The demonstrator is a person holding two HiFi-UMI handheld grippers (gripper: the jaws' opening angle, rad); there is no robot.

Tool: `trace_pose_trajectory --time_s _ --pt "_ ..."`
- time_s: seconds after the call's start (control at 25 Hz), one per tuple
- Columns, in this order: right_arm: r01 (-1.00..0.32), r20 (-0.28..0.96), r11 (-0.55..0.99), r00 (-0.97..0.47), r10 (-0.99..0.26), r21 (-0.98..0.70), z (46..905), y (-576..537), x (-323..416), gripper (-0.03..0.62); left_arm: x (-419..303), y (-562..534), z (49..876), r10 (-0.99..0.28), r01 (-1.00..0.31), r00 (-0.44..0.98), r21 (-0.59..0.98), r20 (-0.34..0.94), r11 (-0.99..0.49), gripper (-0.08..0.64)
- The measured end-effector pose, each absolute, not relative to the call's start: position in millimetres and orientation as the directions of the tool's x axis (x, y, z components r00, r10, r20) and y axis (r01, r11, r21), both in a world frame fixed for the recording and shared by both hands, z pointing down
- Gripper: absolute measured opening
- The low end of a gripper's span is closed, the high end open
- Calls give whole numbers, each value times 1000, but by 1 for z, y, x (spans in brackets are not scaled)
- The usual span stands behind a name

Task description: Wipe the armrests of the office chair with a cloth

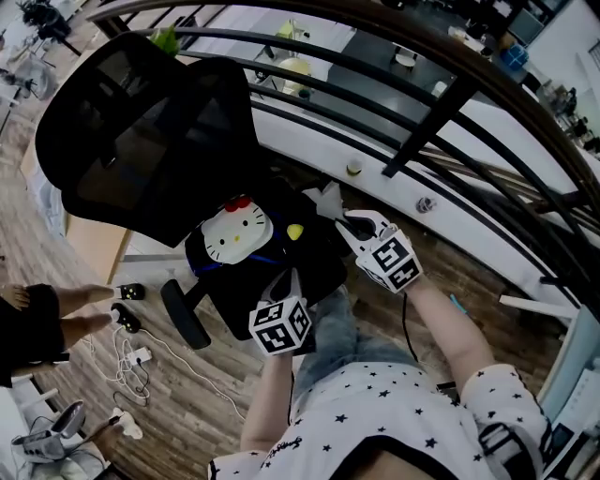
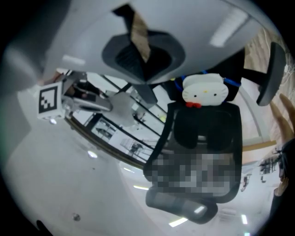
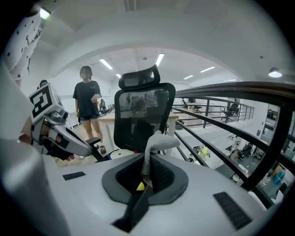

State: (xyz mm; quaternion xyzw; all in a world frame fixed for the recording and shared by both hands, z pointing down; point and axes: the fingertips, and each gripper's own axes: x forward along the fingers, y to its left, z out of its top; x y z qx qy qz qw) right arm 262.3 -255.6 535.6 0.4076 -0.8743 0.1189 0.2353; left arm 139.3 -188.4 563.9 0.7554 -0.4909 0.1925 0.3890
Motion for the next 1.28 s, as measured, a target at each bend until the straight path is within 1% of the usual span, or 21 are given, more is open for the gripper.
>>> trace_pose_trajectory --time_s 0.36,0.48,0.96,1.28 --pt "-754 539 657 -548 -640 12 566 -318 256 26 139 -220 581 -571 -887 452 411 686 -208 6" --pt "-745 567 667 -538 -623 25 581 -334 254 26 140 -226 586 -561 -885 455 420 692 -200 6" --pt "-683 648 717 -486 -587 137 627 -394 246 26 137 -233 610 -518 -878 467 445 717 -175 6" --pt "-667 697 736 -474 -538 115 659 -396 241 26 138 -225 628 -482 -877 466 459 742 -143 6"
